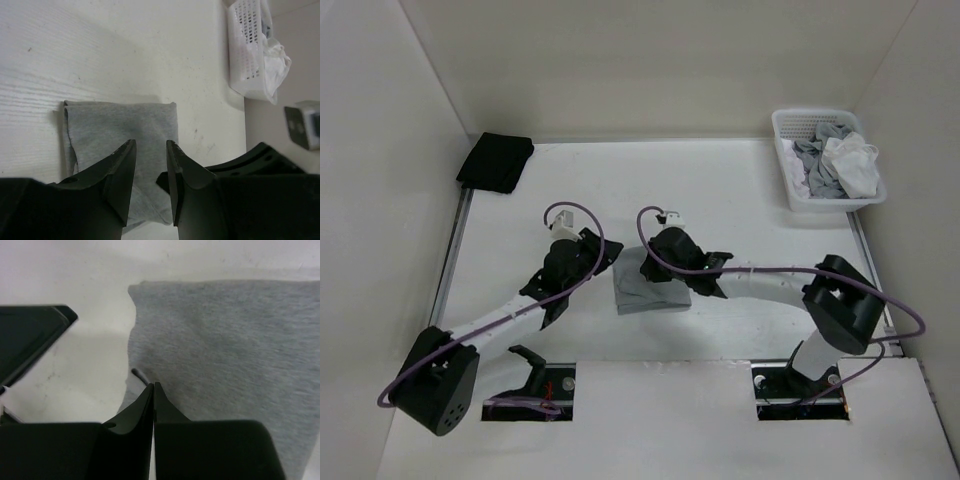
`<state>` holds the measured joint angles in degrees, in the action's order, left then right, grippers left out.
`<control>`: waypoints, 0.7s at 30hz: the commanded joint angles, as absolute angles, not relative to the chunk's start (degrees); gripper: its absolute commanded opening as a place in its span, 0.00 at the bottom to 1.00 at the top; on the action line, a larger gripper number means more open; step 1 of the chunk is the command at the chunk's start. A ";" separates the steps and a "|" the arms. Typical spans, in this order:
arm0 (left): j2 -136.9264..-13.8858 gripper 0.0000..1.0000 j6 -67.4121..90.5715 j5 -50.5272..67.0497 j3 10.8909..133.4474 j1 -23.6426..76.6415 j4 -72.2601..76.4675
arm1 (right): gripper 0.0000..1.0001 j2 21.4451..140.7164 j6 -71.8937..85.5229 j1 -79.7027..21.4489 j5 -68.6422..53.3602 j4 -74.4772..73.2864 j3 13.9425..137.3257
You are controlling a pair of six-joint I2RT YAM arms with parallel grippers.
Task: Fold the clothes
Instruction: Fold the tank top
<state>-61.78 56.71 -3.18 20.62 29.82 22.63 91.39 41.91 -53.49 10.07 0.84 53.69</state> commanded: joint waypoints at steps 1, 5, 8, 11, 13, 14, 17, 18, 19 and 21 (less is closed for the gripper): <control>-65.11 0.28 56.42 -2.73 23.55 29.31 30.23 | 0.03 94.20 42.80 -52.34 5.19 11.24 53.70; -69.77 0.26 56.43 -1.76 24.34 29.31 32.60 | 0.03 98.43 43.50 -52.16 2.56 14.49 53.88; -72.85 0.25 56.51 -0.97 24.70 29.13 34.10 | 0.03 99.40 44.29 -52.25 0.10 17.83 52.30; -76.01 0.25 56.60 0.08 25.31 28.78 35.07 | 0.04 99.32 44.82 -53.47 -3.94 20.99 49.93; -77.86 0.25 56.69 0.70 25.58 28.61 35.94 | 0.04 98.79 45.26 -54.88 -6.23 22.14 48.00; -78.57 0.25 56.78 0.88 25.66 28.43 36.30 | 0.04 98.53 45.44 -55.76 -6.94 22.24 47.21; -79.54 0.24 56.95 1.32 25.93 28.26 36.83 | 0.06 96.95 45.97 -58.39 -6.68 21.71 44.66; -79.45 0.24 56.95 1.32 25.93 28.26 36.83 | 0.06 96.25 46.49 -59.10 -6.42 21.53 43.87; -79.11 0.24 57.04 1.32 25.93 28.26 36.83 | 0.07 95.72 46.84 -59.54 -6.16 21.53 43.34; -77.70 0.24 56.95 1.32 25.49 28.26 36.48 | 0.09 93.88 47.02 -60.77 -5.10 21.53 42.37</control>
<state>-79.81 56.84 0.40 23.64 28.51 32.27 98.30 45.91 -59.42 -4.95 17.63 43.13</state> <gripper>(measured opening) 0.246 0.084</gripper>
